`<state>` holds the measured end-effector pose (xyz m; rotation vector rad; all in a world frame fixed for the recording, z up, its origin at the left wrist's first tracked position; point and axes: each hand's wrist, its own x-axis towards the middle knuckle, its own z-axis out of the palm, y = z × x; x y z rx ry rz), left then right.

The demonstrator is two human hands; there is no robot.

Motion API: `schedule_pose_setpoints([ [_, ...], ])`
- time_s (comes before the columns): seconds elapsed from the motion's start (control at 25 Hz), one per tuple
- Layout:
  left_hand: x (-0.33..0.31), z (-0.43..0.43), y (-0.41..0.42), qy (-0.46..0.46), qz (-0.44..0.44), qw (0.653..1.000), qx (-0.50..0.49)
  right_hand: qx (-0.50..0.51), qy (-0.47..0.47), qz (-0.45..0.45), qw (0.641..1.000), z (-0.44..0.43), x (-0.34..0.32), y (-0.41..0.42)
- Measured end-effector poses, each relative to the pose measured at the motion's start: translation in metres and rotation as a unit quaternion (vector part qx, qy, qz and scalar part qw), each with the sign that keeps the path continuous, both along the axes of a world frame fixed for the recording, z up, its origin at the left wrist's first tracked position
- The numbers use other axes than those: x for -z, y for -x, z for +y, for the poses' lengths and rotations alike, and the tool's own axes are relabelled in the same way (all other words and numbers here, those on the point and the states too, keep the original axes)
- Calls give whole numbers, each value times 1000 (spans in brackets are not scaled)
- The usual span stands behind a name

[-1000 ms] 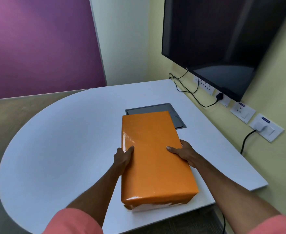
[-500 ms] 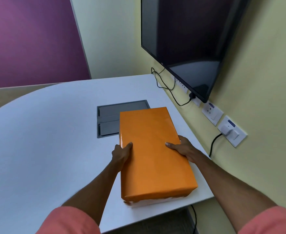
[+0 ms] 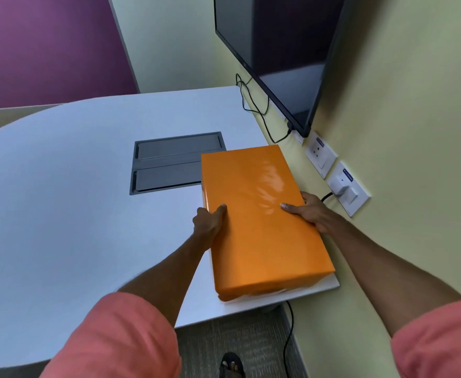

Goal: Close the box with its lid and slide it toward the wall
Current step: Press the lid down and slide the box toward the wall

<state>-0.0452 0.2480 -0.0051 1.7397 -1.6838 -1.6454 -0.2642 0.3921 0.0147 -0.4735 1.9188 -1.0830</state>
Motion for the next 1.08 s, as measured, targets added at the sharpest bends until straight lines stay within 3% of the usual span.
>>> schedule_pose_setpoints([
  [1.08,23,36,49,17,-30,999,27,-7,-36,25,999,28,20,52],
])
